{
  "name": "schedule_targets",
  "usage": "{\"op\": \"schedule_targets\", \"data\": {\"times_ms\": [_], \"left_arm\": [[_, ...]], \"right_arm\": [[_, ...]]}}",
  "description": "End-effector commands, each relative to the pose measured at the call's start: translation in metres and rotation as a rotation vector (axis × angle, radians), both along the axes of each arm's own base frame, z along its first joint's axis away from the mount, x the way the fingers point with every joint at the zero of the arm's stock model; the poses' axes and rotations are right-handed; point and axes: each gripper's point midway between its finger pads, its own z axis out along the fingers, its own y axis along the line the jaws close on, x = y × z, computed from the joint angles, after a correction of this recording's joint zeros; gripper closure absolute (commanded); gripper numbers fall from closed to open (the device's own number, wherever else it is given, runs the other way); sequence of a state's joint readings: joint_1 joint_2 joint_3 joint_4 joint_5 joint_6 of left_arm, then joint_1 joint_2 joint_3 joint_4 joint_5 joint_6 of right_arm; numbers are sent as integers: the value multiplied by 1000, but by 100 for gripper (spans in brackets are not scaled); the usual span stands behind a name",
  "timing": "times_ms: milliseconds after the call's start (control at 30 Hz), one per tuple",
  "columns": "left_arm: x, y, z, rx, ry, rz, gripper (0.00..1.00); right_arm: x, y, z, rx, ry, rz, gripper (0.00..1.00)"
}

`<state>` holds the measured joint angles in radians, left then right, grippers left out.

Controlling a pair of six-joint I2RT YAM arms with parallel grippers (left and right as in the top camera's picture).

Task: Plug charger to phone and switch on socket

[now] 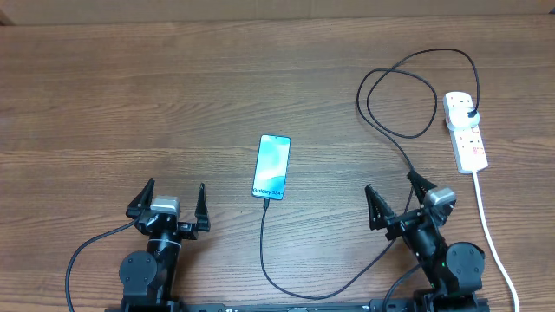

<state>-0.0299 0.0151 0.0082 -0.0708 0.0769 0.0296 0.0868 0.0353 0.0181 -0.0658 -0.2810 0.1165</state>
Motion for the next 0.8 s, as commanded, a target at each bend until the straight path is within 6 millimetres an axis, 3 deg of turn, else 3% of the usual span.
{"op": "schedule_targets", "data": {"times_ms": [0, 267, 767], "left_arm": [[0, 3, 0, 12, -5, 15, 1], [0, 3, 0, 12, -5, 14, 0], [0, 3, 0, 12, -5, 14, 0]], "right_arm": [[-1, -1, 3, -58, -50, -6, 0], [-1, -1, 3, -162, -92, -4, 0], [-1, 0, 3, -158, -93, 0, 0]]}}
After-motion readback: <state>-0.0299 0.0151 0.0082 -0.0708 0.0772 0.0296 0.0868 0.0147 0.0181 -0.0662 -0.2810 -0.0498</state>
